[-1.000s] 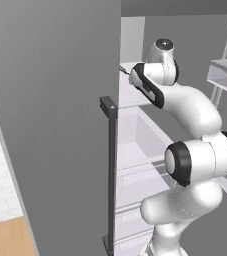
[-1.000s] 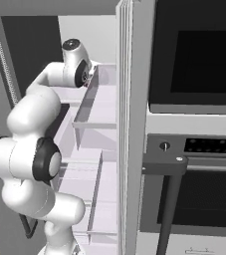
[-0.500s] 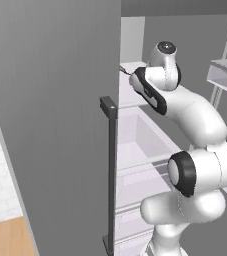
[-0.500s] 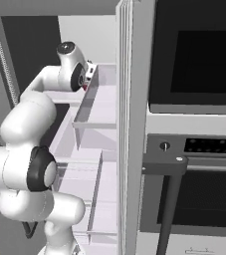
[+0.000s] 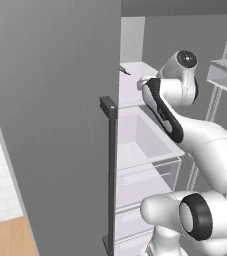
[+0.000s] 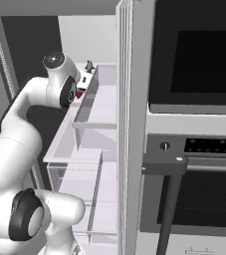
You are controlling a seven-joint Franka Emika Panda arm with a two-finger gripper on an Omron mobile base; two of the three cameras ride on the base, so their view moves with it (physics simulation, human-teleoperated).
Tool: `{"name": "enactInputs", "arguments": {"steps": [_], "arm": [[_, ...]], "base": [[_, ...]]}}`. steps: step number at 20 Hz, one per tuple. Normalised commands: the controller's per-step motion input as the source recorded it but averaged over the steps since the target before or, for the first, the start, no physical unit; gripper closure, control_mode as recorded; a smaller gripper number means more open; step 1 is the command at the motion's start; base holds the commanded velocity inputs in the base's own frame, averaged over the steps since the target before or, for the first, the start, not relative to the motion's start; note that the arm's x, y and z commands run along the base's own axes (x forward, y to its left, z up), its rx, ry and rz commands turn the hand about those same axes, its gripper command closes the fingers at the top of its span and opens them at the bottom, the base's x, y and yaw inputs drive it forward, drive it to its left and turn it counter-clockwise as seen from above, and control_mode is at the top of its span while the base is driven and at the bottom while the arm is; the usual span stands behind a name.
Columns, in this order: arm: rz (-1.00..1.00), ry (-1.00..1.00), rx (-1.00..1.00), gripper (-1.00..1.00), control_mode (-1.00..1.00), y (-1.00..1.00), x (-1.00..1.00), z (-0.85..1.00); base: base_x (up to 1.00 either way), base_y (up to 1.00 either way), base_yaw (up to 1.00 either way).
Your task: Take the strawberry from the fridge and place it on top of the pancake, located on the dining counter.
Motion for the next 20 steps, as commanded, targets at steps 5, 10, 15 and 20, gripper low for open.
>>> {"name": "enactInputs", "arguments": {"steps": [5,10,15,20], "arm": [[-0.02,-0.08,-0.02,1.0,-1.0,0.0,-1.0,0.22],[-0.01,-0.01,-0.05,1.0,-1.0,0.0,-1.0,0.03],[0.0,0.0,-0.07,1.0,-1.0,0.0,-1.0,-0.04],[0.0,0.2,-0.01,1.0,-1.0,0.0,-0.95,-0.33]], "base": [[0.0,0.0,0.0],[0.0,0.0,0.0],[0.0,0.0,0.0],[0.0,0.0,0.0]]}}
